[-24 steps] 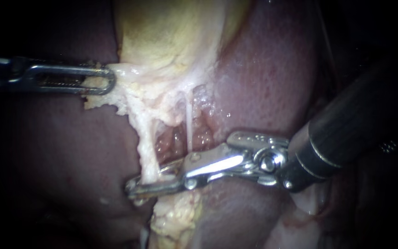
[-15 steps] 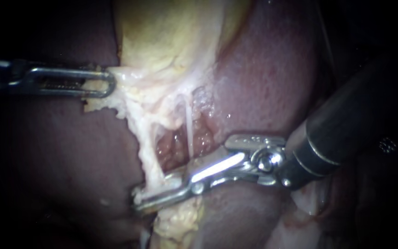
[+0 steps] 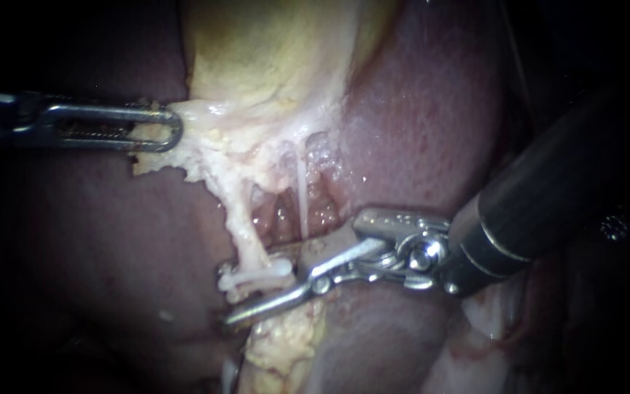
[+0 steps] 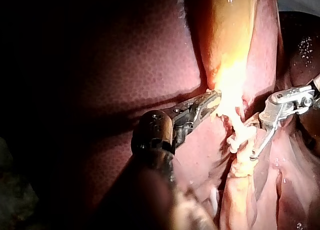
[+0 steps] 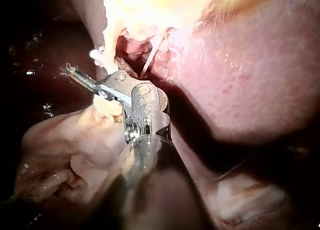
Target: Going back second clip left tube
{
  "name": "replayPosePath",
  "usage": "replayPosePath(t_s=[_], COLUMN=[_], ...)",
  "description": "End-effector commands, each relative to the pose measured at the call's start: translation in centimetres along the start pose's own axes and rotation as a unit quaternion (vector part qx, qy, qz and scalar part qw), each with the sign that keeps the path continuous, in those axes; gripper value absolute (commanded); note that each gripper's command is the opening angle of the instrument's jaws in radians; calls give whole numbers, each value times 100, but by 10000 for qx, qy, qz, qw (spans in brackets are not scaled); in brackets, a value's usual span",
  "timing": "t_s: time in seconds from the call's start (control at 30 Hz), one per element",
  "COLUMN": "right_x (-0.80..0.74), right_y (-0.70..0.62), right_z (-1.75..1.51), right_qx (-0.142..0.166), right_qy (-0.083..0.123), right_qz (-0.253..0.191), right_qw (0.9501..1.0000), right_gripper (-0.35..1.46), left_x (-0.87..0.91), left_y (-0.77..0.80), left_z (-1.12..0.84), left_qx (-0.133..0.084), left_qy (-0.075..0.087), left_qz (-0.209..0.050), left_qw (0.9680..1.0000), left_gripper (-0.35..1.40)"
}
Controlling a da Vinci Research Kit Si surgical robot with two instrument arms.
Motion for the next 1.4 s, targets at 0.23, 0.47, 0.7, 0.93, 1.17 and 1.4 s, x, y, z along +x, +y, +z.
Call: replayPosePath(t_s=[0.23, 0.47, 0.7, 0.93, 1.17, 1.4], right_x=[-4, -6, -12, -5, 7, 16], right_y=[14, 11, -14, -56, -80, -80], right_z=[-12, -22, -54, -113, -168, -197], right_qx=[-379, -691, -850, -1034, -1291, -1526], right_qy=[83, 129, 53, -615, -844, -881], right_qz=[-474, -772, -1350, -1749, -1990, -2142], right_qw=[9981, 9945, 9872, 9772, 9678, 9608], right_gripper=[50, 50, 50, 50, 49, 49], left_x=[0, -1, -2, -2, -3, -3], left_y=[0, 2, 2, 2, 2, 2], left_z=[0, 0, -1, 0, 0, 1], left_qx=[-1, -4, -22, -26, -27, -26], left_qy=[-2, -4, -16, -18, -19, -18], left_qz=[2, 4, 9, 13, 16, 17], left_qw=[10000, 10000, 10000, 10000, 10000, 10000], left_gripper=[-35, -35, -35, -35, -35, -35])
